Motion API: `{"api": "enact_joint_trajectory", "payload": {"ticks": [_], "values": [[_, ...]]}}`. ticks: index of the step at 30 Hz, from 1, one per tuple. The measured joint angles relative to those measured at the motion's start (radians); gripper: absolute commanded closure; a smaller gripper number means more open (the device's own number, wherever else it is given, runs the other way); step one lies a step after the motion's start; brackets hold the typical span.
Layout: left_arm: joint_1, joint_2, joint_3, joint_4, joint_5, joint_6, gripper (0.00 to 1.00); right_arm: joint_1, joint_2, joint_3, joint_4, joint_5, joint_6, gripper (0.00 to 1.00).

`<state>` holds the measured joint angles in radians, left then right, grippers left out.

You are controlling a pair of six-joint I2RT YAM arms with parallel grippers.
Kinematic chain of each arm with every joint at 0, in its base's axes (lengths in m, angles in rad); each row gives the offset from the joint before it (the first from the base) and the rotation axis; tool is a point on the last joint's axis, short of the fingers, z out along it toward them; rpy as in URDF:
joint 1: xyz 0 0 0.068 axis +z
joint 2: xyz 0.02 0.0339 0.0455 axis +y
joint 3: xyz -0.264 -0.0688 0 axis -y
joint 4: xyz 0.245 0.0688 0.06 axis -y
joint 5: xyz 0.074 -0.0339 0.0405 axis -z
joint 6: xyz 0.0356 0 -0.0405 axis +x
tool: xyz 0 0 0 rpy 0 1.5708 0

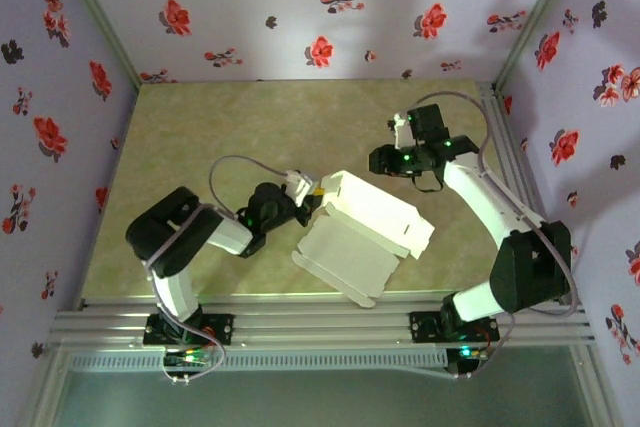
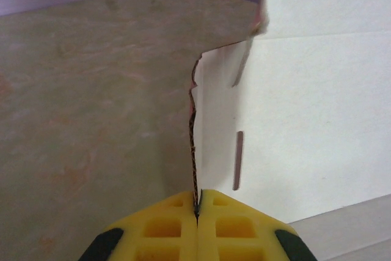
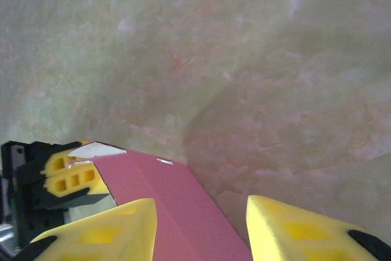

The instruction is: Fold the paper box

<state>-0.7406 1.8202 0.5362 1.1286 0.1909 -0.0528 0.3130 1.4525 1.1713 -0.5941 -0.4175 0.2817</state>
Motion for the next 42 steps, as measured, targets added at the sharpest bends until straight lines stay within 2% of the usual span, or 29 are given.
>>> {"api": "enact_joint_trajectory", "payload": {"ticks": [7,16,33,42], "values": [[0.000,0.038,0.019,0.068,0.013,0.020,1.00,-0.012,0.006,-0.055,0.030,-0.060,0.023,0.56],[0.018,0.039,0.019,0.072,0.041,0.019,0.99,-0.012,0.012,-0.117,0.107,-0.140,0.061,0.56],[0.050,0.062,0.074,0.040,0.116,0.019,0.98,-0.012,-0.029,-0.207,0.204,-0.214,0.090,0.53],[0.052,0.064,0.099,-0.001,0.143,0.003,0.97,0.000,-0.035,-0.233,0.232,-0.210,0.094,0.53]]}}
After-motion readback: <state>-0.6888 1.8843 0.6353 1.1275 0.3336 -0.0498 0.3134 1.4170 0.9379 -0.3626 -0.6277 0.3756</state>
